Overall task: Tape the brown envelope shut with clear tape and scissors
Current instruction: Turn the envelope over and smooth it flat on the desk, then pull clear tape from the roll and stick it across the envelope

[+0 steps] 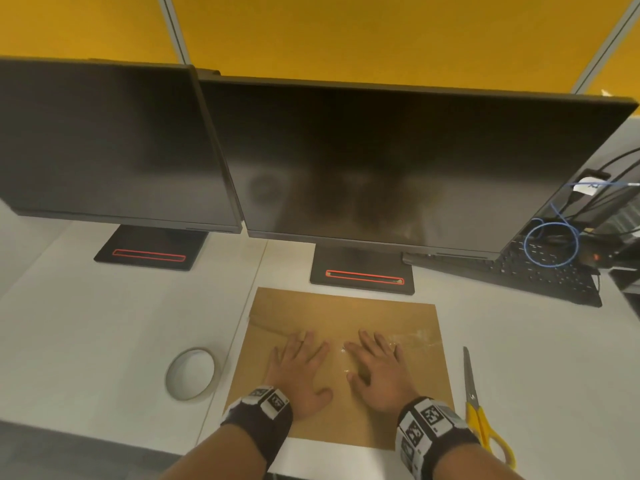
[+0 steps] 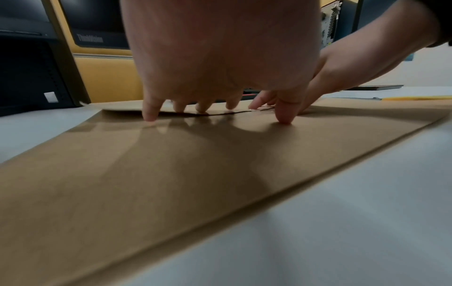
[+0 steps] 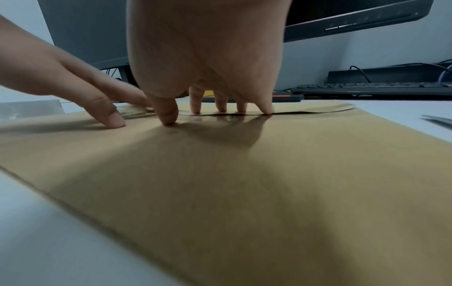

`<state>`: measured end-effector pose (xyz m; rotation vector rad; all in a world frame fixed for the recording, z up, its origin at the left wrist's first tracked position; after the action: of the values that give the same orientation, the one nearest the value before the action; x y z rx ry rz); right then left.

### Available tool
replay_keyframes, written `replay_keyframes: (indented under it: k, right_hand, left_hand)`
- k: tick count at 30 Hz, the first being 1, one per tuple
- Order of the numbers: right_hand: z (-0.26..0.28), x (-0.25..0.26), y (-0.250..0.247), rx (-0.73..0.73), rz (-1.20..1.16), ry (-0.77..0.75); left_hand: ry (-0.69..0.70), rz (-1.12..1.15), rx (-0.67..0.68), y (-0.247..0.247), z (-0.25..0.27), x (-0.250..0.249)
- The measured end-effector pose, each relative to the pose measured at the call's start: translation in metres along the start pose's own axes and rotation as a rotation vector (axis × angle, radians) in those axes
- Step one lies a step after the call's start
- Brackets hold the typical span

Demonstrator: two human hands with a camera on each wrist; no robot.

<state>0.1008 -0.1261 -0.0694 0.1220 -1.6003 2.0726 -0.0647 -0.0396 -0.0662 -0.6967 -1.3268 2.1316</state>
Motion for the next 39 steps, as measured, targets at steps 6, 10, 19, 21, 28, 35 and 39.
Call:
replay_keyframes:
  k: [6,10,19,21,28,35,39]
  right_hand:
    - [-0.003,0.007,-0.006,-0.008,0.052,0.012]
    - [-0.013,0.02,-0.013,-0.096,0.056,0.002]
    - [-0.047,0.07,-0.005,-0.057,0.049,-0.253]
    - [-0.052,0.077,0.001,-0.012,0.104,-0.273]
    - [-0.059,0.089,0.014,-0.087,0.076,-0.223]
    - [-0.059,0.095,0.013,-0.102,0.05,-0.235]
    - [-0.058,0.098,0.011,-0.074,0.001,-0.264]
  left_hand:
    - [0.006,0.008,0.008,0.003,0.0,0.006]
    - [-0.054,0.039,-0.086,-0.012,0.0,0.022]
    - [-0.321,0.031,-0.183,-0.03,0.028,0.057]
    - [-0.498,0.087,-0.194,-0.031,0.037,0.07]
    - [-0.648,0.237,-0.06,-0.024,0.055,0.101]
    - [-0.504,0.364,-0.052,-0.026,0.051,0.095]
    - [-0.405,0.452,-0.178,-0.032,0.049,0.1]
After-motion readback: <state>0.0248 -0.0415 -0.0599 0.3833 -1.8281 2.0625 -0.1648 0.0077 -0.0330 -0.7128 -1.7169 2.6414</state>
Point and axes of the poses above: each hand's wrist, its own z-axis away from the middle knuckle, its own y-axis out of the palm, x = y × z, the point moved 1 cm from there along -z, towards the middle knuckle, and after that the axes turned 3 degrees about -x, right-handed, at the moved point
